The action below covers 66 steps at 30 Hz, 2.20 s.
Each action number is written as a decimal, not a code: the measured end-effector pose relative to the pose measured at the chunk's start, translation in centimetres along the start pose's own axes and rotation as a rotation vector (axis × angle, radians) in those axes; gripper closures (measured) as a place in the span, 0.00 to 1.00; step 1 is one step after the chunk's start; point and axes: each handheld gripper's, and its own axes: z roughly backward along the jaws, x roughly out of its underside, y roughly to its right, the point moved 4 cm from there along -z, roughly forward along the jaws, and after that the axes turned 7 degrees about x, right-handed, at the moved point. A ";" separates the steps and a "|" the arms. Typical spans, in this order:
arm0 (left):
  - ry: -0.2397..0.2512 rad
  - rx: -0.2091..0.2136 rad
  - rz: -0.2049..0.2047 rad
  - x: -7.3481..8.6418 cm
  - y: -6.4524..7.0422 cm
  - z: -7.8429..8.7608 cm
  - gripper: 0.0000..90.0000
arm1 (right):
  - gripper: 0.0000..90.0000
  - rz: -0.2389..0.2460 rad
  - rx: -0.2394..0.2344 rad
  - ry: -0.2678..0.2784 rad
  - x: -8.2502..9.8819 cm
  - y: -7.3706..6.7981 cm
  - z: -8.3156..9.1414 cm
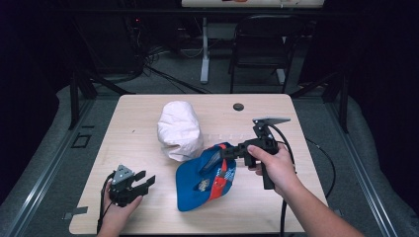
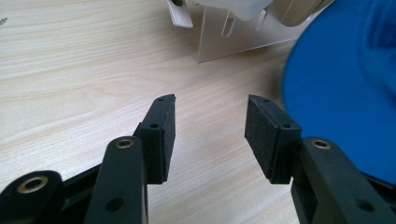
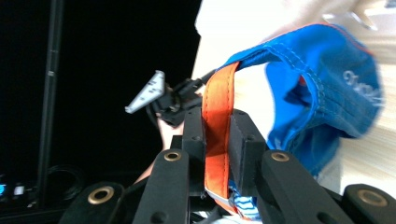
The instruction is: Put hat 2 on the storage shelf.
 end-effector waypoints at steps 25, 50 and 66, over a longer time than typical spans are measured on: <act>-0.002 0.004 0.005 0.0 0.0 0.0 0.58 | 0.87 -0.060 -0.037 0.098 -4.0 -3.8 5.9; -0.003 -0.036 0.010 0.3 -0.9 -0.2 0.49 | 0.87 -0.064 0.078 0.192 -10.9 -4.3 9.9; -0.003 -0.042 0.010 0.3 -1.1 -0.1 0.50 | 0.87 -0.101 0.134 0.214 -12.7 -1.4 10.7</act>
